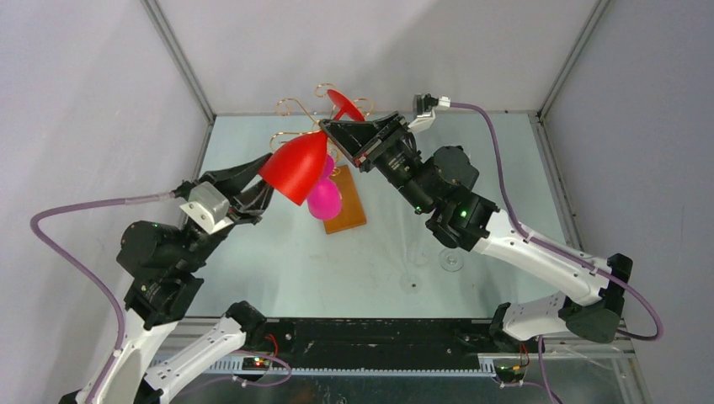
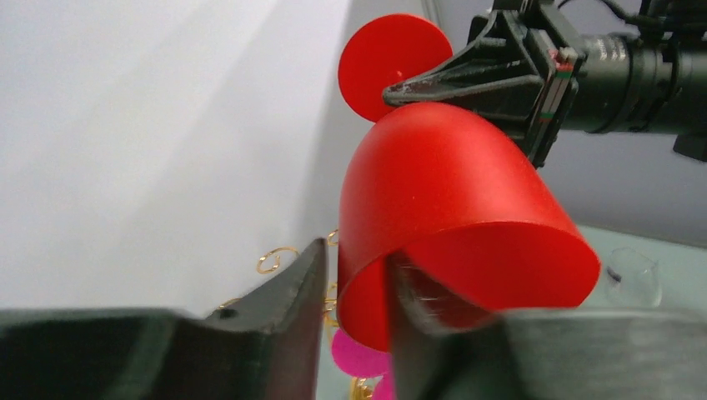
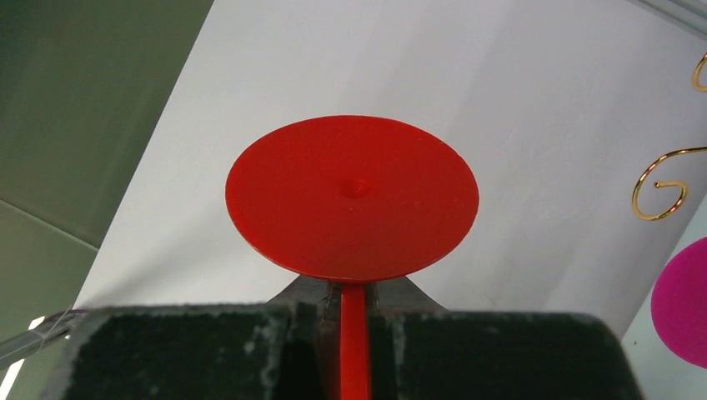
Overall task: Place the wine glass upside down on the wine glass rack
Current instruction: Turn the wine glass upside down at the wine rack.
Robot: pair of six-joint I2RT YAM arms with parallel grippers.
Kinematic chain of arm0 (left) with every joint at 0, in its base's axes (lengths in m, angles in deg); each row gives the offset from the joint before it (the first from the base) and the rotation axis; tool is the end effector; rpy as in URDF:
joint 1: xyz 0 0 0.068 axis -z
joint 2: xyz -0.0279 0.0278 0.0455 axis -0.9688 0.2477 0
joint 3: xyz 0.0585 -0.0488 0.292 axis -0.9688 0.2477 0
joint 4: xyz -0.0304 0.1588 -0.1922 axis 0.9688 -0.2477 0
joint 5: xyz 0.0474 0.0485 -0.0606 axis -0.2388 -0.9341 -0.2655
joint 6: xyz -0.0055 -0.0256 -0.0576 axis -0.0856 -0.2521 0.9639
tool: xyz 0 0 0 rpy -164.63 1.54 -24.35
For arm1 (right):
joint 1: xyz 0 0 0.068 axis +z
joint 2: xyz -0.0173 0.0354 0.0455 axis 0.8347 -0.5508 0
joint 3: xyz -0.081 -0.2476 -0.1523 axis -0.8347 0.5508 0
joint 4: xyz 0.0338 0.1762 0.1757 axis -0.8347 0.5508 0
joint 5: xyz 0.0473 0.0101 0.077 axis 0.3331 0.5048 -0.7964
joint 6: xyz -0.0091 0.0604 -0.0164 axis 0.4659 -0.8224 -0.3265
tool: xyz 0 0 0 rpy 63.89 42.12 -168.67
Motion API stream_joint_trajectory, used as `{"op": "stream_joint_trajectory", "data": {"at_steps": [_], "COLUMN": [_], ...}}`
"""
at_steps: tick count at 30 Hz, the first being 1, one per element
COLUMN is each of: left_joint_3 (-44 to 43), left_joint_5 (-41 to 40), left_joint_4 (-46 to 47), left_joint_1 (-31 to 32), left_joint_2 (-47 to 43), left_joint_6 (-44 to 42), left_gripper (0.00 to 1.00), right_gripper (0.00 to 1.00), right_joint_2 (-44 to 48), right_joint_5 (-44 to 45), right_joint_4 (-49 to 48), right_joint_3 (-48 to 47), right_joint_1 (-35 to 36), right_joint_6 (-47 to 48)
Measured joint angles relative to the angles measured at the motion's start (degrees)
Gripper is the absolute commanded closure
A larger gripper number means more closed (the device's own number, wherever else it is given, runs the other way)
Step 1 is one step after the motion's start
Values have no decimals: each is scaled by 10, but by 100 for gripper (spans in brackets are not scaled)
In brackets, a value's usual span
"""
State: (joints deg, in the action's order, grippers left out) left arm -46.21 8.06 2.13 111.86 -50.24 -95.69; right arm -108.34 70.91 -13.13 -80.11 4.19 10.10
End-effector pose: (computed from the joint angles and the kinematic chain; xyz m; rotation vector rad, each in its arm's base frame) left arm 0.0443 -0.0421 0.4916 0.6369 0.9785 -0.4087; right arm 0.1544 0.2527 0.5220 0.3245 1.3735 1.7837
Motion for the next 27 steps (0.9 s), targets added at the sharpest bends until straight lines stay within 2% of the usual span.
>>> {"op": "stream_joint_trajectory", "data": {"at_steps": [1,2,3,6,8,11,27], "left_joint_3": [0,0,0,0,1,6,15], "left_joint_5": [4,7,9,16,20,32,65], "left_joint_4": [-2,-4,-6,-15,-19,-27,-124], "left_joint_1": [0,0,0,0,0,0,0], "left_joint_2": [0,0,0,-1,-2,-9,-48], "left_joint_6": [-1,-3,-7,-13,-15,-15,8], "left_gripper": [42,37,28,9,3,1,0], "right_gripper": [100,100,100,100,100,100,100], "right_joint_2": [0,0,0,0,1,8,118], "right_joint_5": [-2,-3,-3,-3,-3,-2,1], "right_joint_4": [-1,-1,-1,-1,0,2,26], "right_joint_3": [0,0,0,0,0,1,38], "right_joint_1": [0,0,0,0,-1,-2,-7], "right_joint_6": [1,2,3,7,14,26,166]}}
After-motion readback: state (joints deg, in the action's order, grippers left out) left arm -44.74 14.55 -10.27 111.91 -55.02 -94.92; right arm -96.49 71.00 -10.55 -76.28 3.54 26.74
